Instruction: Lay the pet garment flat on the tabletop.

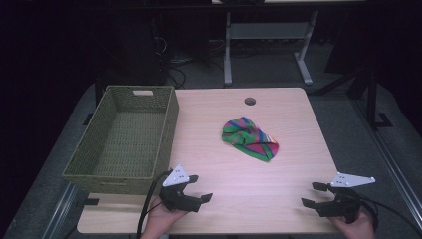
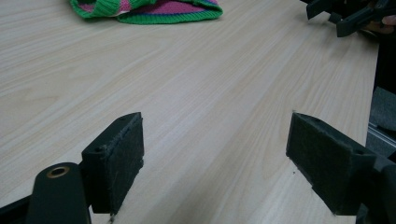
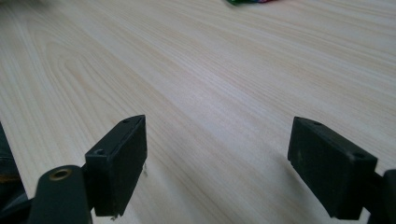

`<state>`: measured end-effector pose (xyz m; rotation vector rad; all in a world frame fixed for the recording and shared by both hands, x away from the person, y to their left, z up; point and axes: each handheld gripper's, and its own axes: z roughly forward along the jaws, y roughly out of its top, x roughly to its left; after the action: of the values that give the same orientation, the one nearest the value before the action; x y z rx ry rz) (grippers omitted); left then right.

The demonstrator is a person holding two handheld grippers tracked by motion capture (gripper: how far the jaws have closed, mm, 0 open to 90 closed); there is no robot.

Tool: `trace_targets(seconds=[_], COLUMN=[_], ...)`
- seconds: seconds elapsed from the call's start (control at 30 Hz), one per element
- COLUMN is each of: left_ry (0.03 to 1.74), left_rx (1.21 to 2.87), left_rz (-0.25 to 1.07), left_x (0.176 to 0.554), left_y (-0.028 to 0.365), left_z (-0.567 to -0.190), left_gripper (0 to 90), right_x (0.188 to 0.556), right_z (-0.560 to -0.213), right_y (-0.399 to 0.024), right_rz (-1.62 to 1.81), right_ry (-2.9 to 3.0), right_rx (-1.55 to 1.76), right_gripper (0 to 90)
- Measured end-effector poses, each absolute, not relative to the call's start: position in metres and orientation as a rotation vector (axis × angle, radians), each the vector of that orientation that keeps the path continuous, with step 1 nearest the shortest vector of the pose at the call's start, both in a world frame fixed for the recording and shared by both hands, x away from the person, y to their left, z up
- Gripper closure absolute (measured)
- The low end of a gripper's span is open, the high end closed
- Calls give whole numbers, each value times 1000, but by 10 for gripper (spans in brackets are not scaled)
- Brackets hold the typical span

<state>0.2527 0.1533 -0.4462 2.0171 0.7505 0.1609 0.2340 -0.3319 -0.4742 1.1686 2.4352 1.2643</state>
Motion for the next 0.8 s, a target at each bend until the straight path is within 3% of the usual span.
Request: trace_targets(seconds=[0.8], left_ry=[749], left_rx=[2010], left_rz=[162], left_x=[252], left_y=[158], left_z=[-446], left_gripper=[184], right_x=[255], right_z=[-466], right_y=[-302], right_rz=[1280], right_ry=[2474], right_rx=[1104], right_gripper=[172])
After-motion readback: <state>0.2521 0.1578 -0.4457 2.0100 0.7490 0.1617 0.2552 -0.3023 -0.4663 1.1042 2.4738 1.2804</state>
